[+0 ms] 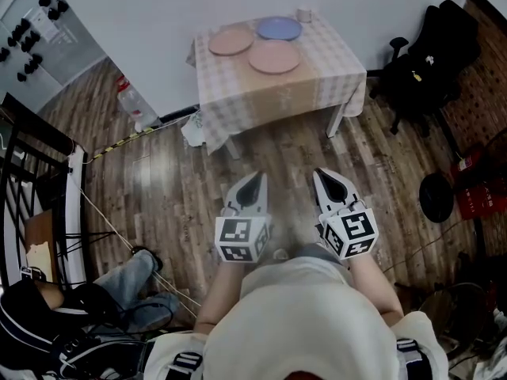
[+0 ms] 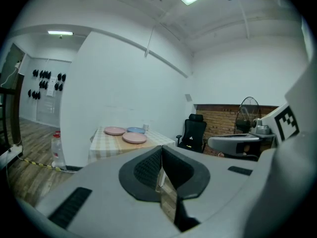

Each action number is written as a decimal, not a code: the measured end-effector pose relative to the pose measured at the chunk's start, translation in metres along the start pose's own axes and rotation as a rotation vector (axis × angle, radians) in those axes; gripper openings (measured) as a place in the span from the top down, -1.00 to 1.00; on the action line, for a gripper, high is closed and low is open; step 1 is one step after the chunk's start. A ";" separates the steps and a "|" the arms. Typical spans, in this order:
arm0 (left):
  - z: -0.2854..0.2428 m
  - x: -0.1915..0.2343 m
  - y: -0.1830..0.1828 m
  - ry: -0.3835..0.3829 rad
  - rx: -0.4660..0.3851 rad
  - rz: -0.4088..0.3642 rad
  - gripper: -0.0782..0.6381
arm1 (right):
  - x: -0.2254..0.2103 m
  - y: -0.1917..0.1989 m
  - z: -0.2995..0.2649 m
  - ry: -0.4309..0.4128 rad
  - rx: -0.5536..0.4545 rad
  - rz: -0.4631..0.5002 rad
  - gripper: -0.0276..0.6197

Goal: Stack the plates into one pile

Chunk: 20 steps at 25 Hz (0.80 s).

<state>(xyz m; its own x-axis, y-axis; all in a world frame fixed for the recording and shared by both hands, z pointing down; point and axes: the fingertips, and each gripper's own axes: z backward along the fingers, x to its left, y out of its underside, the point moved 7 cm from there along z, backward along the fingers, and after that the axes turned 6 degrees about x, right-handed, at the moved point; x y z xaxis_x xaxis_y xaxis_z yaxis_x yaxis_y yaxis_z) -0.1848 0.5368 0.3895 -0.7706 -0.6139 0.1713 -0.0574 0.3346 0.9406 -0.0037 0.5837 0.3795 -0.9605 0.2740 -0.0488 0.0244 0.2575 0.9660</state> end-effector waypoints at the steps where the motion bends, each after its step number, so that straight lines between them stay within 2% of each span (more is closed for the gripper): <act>1: 0.001 0.000 0.000 0.000 -0.001 -0.001 0.77 | 0.001 0.001 0.000 -0.014 -0.005 -0.020 0.91; 4: 0.005 0.000 0.000 0.001 -0.004 -0.003 0.77 | 0.005 0.002 0.001 -0.042 -0.016 -0.070 0.91; 20: 0.002 0.009 0.007 0.022 0.013 -0.001 0.77 | 0.015 0.008 -0.007 -0.028 0.005 -0.066 0.91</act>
<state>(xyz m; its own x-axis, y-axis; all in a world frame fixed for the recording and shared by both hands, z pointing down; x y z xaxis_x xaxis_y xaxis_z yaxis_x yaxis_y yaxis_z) -0.1935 0.5355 0.3968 -0.7561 -0.6301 0.1771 -0.0667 0.3434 0.9368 -0.0195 0.5835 0.3886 -0.9519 0.2821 -0.1197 -0.0375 0.2805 0.9591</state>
